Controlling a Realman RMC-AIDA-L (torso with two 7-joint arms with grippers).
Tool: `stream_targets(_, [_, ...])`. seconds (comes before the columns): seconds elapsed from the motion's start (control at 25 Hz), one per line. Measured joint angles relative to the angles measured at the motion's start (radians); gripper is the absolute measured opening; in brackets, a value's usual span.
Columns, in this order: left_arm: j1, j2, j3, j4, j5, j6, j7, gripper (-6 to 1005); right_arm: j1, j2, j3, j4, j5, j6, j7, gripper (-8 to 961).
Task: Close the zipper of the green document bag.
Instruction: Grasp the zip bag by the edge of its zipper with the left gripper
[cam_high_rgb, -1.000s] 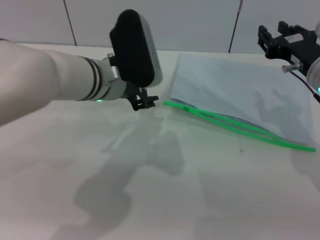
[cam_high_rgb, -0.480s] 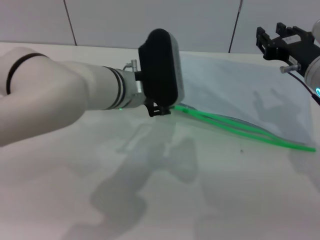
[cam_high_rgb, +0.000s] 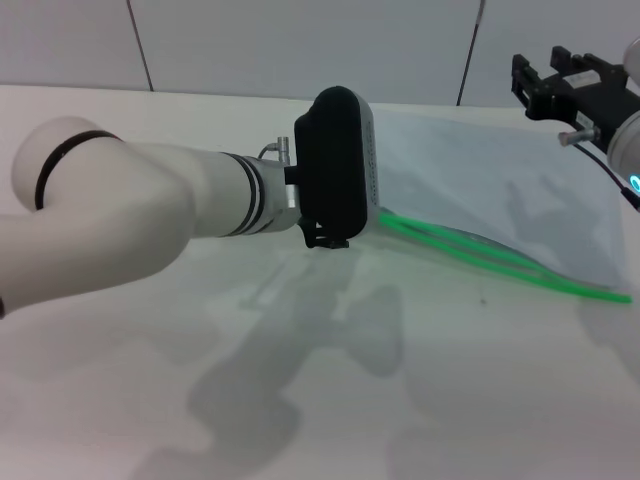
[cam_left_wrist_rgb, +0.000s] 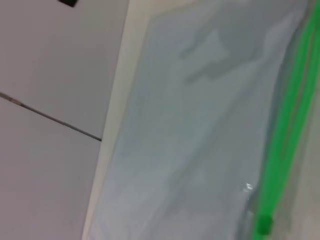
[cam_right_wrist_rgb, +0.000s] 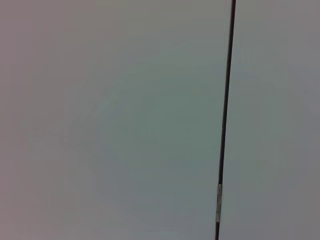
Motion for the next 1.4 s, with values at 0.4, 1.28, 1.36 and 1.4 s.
stream_targets(0.4, [-0.012,-0.001,0.033,-0.04,0.026,-0.033,-0.033,768,0.005,0.0,-0.008,0.002,0.001,0.002,0.0,461])
stream_targets(1.28, [-0.057,0.0,0.056,-0.166,0.01,-0.275,-0.021,760,0.02,0.0,-0.023,0.001,0.001,0.006,0.0,462])
stream_targets(1.36, [-0.062,0.0,0.066,-0.178,0.004,-0.288,-0.021,759,0.02,0.0,-0.023,0.001,0.001,0.006,0.0,461])
stream_targets(1.4, [-0.065,-0.001,0.068,-0.184,-0.001,-0.292,-0.021,759,0.02,0.0,-0.023,0.001,0.001,0.006,0.0,461])
